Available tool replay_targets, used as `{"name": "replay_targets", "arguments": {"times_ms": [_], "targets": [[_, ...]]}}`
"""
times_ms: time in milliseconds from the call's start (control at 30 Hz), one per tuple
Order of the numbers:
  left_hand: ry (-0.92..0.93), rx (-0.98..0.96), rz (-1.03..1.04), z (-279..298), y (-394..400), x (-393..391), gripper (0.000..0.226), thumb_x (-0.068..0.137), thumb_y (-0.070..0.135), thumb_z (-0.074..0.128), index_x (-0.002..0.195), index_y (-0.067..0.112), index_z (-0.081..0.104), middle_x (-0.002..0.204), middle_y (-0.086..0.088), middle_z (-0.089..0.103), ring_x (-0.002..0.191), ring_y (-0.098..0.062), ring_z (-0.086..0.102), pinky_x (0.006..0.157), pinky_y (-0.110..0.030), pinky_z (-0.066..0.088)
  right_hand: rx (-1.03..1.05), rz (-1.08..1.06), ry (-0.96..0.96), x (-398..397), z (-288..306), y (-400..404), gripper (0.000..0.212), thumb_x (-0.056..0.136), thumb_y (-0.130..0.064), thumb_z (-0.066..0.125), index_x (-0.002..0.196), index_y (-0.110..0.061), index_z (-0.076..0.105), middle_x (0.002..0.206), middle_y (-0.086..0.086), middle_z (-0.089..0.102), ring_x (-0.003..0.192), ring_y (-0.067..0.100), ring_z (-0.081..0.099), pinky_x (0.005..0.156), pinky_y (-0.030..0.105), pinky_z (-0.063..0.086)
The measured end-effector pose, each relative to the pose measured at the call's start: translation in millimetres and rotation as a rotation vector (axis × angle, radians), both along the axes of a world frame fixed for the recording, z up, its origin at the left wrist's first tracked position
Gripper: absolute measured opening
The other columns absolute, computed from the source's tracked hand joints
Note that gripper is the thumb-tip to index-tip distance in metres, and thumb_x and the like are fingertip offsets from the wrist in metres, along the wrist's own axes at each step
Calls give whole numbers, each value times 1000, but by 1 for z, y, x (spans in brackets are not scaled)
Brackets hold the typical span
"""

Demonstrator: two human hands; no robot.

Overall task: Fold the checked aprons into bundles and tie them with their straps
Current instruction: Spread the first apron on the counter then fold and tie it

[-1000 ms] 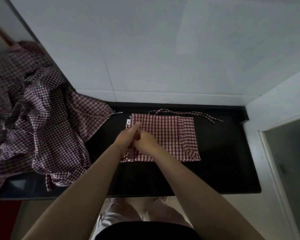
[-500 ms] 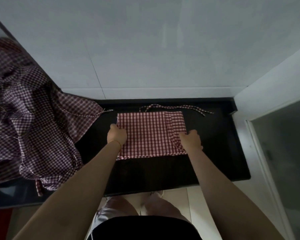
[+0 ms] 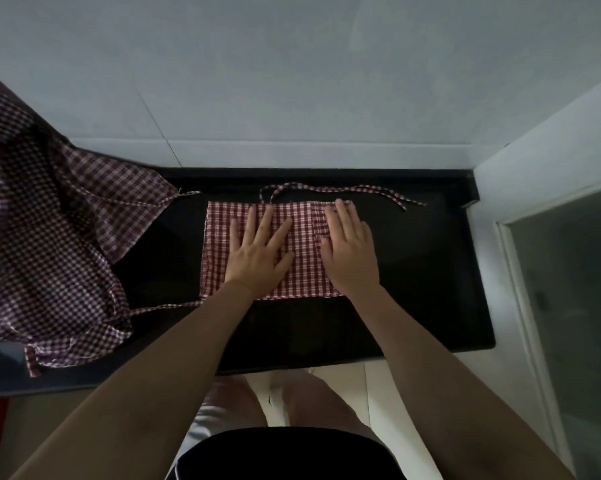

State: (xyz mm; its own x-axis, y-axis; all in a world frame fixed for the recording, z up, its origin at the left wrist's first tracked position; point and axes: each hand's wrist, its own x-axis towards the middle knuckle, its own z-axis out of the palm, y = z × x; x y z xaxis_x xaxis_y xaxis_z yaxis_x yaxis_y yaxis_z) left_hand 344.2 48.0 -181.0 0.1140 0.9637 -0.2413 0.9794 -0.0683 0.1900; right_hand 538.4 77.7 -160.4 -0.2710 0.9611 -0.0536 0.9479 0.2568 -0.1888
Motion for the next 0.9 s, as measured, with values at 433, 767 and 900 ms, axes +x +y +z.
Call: {"name": "replay_targets", "arguments": {"times_ms": [433,767,900], "targets": [[84,-38,12,-12,-7,-3,91,79,89,11,151,43,-21,160,-2,-31,146,-35,-29,114,-69,-6,-151,-30,-35,11,-26,-10,60,105,-50,18,159,-26,10,167,6,-1,153,25,-2,122,49,9],[114,-309,-147,26,17,-18,129,57,90,59,150,48,-20,161,0,-29,148,-35,-20,115,-68,3,-824,-835,674,18,34,14,41,84,-25,75,120,-13,58,114,5,65,85,14,61,64,26,45],[164,-324,-138,30,18,-2,146,51,82,73,151,38,-23,161,-1,-28,149,-35,-18,115,-67,6,-746,-730,710,26,52,17,13,86,-21,72,93,-19,61,101,3,68,85,15,65,73,29,52]]}}
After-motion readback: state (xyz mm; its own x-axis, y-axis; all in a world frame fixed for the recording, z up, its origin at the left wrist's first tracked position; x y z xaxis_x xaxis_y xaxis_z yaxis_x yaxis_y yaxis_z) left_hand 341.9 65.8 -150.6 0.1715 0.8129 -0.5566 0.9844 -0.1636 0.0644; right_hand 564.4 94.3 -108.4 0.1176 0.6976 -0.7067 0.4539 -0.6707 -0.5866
